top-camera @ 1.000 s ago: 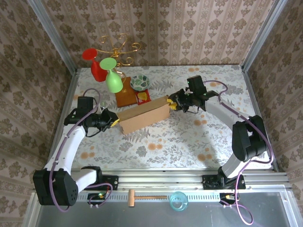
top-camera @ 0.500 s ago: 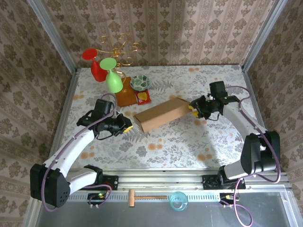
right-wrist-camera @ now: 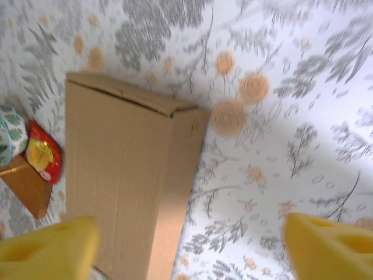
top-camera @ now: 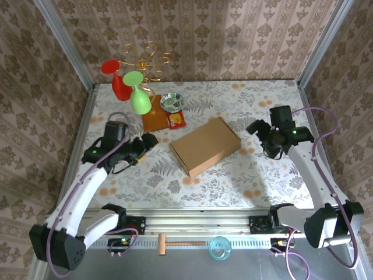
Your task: Fold the paper box
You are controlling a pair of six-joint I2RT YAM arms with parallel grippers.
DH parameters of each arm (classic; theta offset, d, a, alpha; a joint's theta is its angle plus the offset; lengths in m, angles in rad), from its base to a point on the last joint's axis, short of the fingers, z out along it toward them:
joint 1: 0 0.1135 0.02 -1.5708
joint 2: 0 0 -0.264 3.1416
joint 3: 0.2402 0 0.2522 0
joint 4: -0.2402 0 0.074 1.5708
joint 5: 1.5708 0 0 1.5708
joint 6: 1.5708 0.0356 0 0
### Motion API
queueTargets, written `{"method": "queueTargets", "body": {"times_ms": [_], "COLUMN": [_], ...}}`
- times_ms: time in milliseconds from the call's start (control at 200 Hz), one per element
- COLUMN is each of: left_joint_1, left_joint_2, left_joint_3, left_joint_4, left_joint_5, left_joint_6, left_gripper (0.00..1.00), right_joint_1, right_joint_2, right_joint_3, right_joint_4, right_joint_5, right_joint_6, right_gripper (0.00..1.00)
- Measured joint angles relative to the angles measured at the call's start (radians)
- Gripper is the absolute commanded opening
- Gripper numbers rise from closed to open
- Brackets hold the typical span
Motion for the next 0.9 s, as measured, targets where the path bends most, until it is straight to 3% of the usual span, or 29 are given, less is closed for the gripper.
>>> {"method": "queueTargets", "body": {"times_ms": [180,350,495,580,690,900], "left_joint_1": [0.179,0.189,0.195,0.201,0.202,0.239], "left_joint_2": [-0.197,-0.248,-0.352,-0.353,-0.279,0.004], "left_joint_3": [0.0,-0.044,-0.264,-0.362,-0.492,-0.67], "left_joint_4": [-0.055,-0.161,-0.04,0.102,0.359,0.821], "left_joint_5": [-0.179,-0.576,-0.811,-0.844,-0.808,-0.744], "left_joint_6": [0.053,0.053,0.314,0.495,0.684,0.797], "left_gripper": [1.0,1.0,1.0,1.0,1.0,1.0], "right_joint_1": [0.0,0.004,0.008,0.011,0.011,0.011], "right_joint_2": [-0.094,-0.138,-0.131,-0.052,0.046,0.271], "right_joint_3": [0.008,-0.134,-0.431,-0.503,-0.54,-0.541], "right_joint_4": [0.055,0.28,0.599,0.713,0.887,1.168], "right_joint_5": [0.174,0.401,0.48,0.476,0.46,0.373], "right_joint_6": [-0.132,-0.327,-0.58,-0.686,-0.769,-0.866], "right_gripper": [1.0,1.0,1.0,1.0,1.0,1.0]}}
